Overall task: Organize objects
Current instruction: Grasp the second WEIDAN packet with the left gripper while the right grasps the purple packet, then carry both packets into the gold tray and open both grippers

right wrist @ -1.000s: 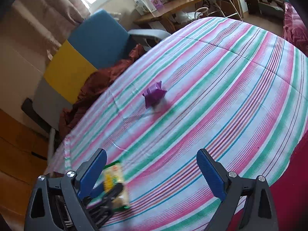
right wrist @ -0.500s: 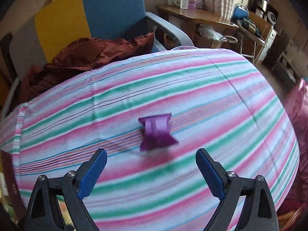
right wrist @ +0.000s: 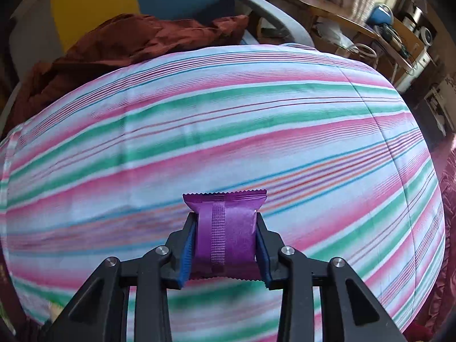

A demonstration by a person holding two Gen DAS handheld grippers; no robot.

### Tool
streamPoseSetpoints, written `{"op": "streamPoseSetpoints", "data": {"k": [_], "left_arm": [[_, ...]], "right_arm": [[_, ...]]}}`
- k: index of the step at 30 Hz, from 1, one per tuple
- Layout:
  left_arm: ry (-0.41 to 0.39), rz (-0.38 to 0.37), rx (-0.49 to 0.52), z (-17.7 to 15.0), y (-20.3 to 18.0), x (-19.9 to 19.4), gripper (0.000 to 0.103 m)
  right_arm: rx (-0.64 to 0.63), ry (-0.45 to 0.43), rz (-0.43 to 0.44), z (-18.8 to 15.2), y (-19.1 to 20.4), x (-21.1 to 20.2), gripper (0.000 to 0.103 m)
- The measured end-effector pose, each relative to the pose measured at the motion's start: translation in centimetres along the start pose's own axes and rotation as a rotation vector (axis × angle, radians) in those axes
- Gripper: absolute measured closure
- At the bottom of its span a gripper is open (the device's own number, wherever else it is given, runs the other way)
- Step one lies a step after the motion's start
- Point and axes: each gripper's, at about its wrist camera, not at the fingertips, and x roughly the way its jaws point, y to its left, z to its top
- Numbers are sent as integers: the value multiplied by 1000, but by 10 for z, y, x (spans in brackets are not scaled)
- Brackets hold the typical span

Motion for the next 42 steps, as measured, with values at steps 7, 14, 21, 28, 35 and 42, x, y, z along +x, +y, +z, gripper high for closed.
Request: {"op": "streamPoseSetpoints", "data": {"k": [7, 14, 21, 28, 35, 42], "left_arm": [[-5, 32, -11, -4, 2, -3, 64], [0, 71, -30, -21, 2, -19, 66], [-4, 103, -38, -36, 2, -30, 66], [-5, 135, -19, -43, -3, -34, 66], [-21, 148, -7, -46, -6, -44, 67], [-75, 150, 4, -45, -8, -70, 67]], "right_arm": [[-67, 13, 162, -72, 44, -40, 67], [-45, -5, 213, -102, 60, -47, 67], [-90, -12, 157, -99, 66, -38, 67], [-179, -28, 110, -96, 79, -35, 67], [-231, -70, 125, -103, 91, -46, 67], [-276, -105, 138, -106, 103, -52, 67]]}}
